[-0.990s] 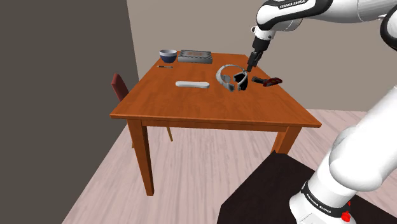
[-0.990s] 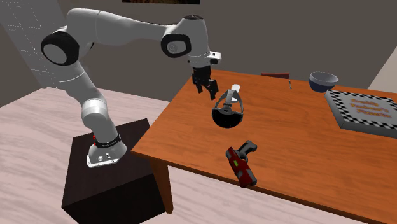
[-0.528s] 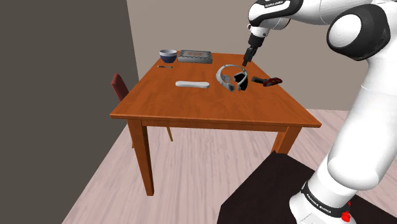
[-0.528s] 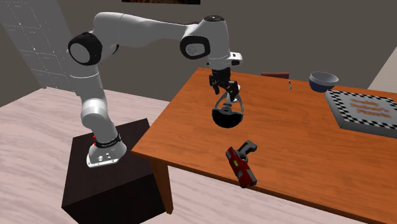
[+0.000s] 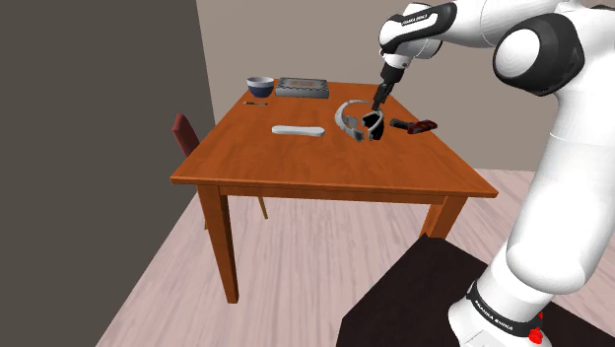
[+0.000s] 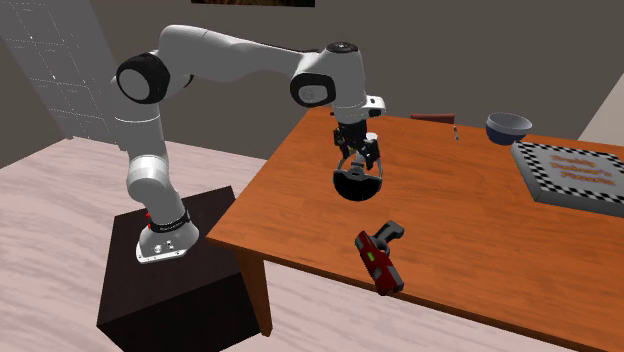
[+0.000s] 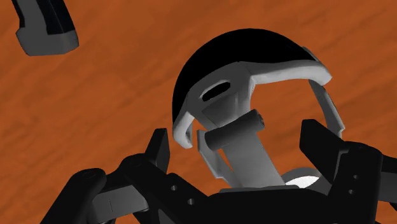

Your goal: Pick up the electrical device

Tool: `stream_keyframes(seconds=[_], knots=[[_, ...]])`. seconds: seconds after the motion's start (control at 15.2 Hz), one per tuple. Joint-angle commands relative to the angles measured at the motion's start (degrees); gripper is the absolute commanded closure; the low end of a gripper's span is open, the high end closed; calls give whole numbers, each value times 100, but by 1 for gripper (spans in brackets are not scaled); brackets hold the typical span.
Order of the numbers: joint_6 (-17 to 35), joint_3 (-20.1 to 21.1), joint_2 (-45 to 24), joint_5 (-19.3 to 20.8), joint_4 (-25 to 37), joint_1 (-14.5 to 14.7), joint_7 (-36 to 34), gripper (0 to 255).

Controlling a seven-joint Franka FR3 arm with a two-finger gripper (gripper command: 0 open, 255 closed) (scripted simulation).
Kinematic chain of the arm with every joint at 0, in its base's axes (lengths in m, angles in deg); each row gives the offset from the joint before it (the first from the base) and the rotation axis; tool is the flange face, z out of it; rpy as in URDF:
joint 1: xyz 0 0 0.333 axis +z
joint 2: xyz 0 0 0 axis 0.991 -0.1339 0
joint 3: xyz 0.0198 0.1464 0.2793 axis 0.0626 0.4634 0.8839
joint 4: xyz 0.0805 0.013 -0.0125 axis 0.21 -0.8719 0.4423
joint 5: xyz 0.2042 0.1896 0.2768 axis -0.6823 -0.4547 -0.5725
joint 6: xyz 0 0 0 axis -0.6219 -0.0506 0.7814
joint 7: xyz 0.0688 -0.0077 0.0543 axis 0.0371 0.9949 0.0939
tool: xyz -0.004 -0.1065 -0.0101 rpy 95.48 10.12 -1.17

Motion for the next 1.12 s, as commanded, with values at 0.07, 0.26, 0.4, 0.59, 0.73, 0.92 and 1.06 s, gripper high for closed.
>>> stream_keyframes(seconds=[0.07,0.26,0.4,0.59,0.73,0.92,1.06], knots=[[68,1,-8,-12,-59,-2,18,0],[61,-1,-7,-12,-53,-6,22,255],[63,-1,-8,-13,-54,-6,23,255],[63,-1,-14,-16,-49,-7,24,255],[68,1,-9,-12,-59,-2,18,255],[-157,-8,0,8,161,-11,-14,255],[-310,-14,-2,17,317,-20,-33,255]])
